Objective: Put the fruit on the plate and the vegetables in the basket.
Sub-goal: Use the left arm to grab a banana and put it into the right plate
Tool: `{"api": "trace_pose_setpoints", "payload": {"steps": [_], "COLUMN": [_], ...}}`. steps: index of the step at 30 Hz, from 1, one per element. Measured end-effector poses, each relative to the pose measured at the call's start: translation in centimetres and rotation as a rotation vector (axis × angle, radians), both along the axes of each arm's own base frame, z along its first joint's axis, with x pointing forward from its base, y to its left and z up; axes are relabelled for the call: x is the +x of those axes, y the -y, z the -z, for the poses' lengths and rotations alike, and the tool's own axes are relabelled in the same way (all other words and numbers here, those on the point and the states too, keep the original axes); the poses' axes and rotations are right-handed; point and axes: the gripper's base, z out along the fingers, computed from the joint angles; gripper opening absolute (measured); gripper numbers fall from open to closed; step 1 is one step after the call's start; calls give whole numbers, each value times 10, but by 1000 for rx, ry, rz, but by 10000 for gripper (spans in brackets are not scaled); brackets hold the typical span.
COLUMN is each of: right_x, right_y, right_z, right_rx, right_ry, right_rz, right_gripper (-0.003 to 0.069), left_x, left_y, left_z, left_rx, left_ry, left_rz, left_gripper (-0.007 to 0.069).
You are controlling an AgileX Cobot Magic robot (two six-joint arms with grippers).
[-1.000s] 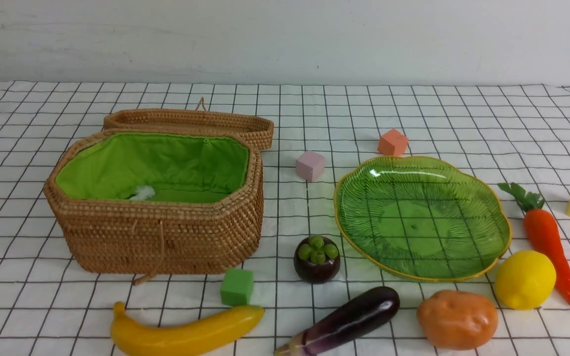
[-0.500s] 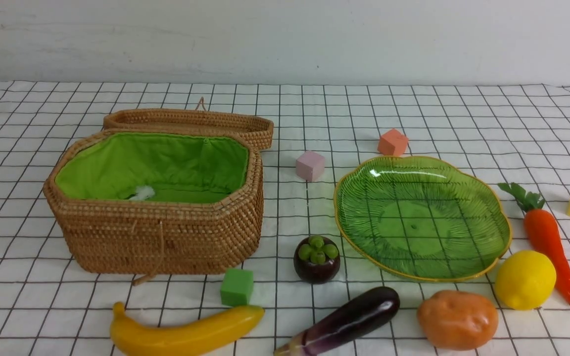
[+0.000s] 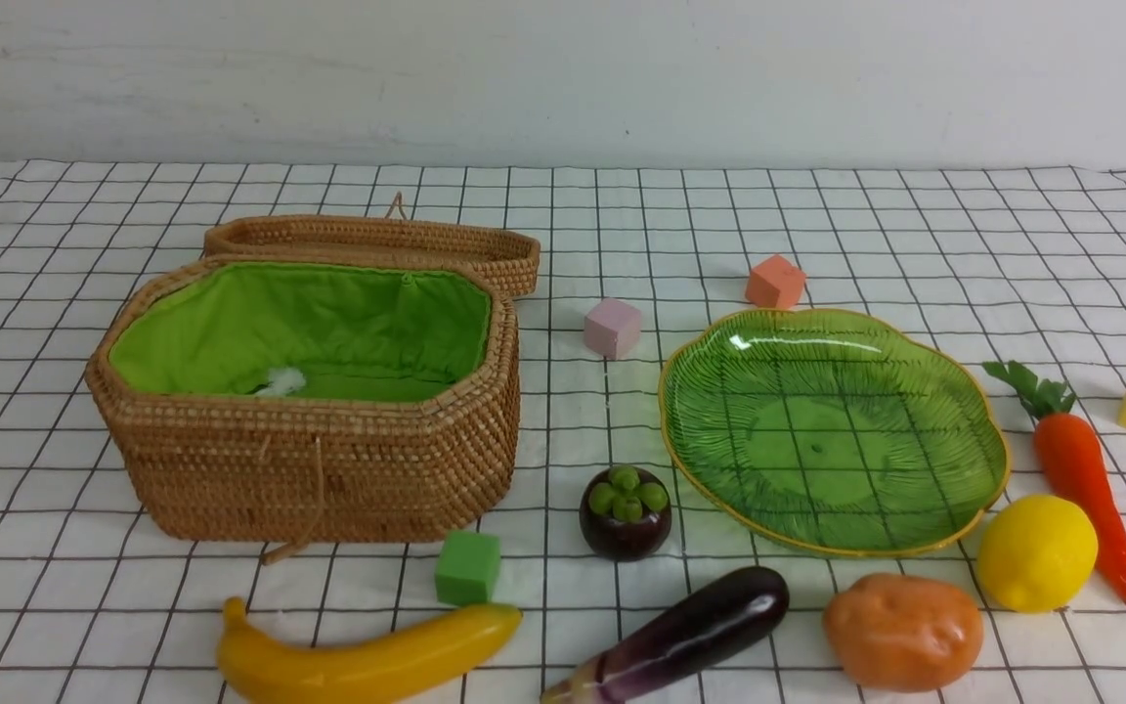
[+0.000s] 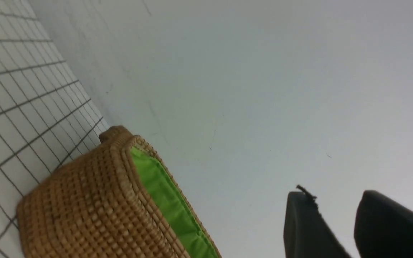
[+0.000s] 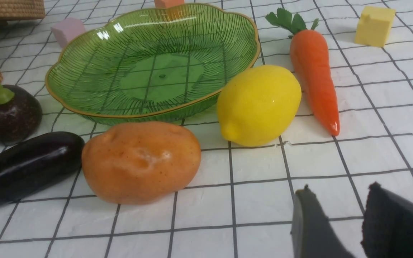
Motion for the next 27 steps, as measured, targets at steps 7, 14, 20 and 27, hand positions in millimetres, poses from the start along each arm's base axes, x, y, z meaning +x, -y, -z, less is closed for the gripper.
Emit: {"api": "trace_pose_setpoints", "payload": {"steps": [7,14,20,27], "right_x": [0,0,3,4], "right_y": [0,2,3,0], "right_z": [0,-1,-6,-19], "right_rx": [0,-46,-69,471], "right_ry": [0,12,101,217], "right_rz": [0,4,22,90], "right_gripper": [243,243,243,243], "left_x": [1,-2,17,37], "left_y": [10,34,47,50], "left_z": [0,-49,-79,-89], "left_rx": [59,319,608,686], "left_ry": [-79,-309,-794,-1029], "left_rz": [100,361,634,793], "left_gripper": [-7,-13,-13,-13]}}
